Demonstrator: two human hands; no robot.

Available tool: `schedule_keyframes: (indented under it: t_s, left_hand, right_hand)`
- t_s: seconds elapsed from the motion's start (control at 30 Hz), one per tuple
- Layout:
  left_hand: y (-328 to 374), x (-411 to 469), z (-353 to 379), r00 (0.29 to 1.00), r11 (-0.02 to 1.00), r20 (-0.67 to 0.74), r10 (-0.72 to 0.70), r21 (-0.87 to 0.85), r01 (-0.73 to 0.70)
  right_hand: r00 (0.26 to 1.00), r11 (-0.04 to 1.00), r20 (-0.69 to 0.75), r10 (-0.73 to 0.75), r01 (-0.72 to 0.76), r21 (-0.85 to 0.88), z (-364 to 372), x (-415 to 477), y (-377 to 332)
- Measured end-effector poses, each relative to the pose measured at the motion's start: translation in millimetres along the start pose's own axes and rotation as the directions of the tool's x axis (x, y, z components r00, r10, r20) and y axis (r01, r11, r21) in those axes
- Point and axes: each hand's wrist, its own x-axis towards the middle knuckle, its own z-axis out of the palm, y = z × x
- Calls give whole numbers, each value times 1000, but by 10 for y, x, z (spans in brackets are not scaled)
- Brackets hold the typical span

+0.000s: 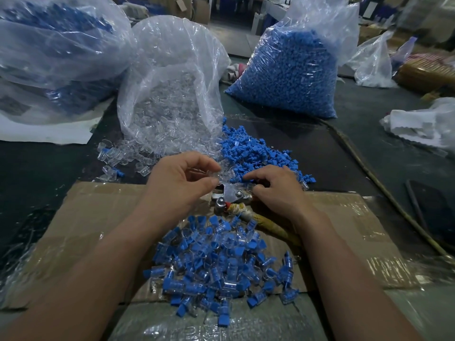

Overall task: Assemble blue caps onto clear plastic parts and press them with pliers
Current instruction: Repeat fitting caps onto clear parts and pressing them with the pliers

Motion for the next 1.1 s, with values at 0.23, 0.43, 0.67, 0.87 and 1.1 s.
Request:
schedule_keyframes:
  t_s: [0.23,0.43,0.67,0.87,1.1]
  left_hand:
    - [11,-10,8,1000,1000,0,-29,7,29]
    - [12,-27,7,999,999,12,-51,-9,51]
    - [37,-26,15,999,999,1,-47,-22,47]
    - [42,-17,7,998,997,-7,-64,-43,64]
    - [58,-14,-1,999,997,-35,-15,-74,12]
  right_hand:
    - [995,995,-51,82,-78,70,8,23,7]
    - [996,998,-77,48,-44,51,25,20,21]
    - [1000,1000,-28,-10,10,-3,6,10,-11]
    - [1000,998,10,4,-4,-55,1,48,15]
    - [975,988,-222,-30,63,144,-1,-9,27]
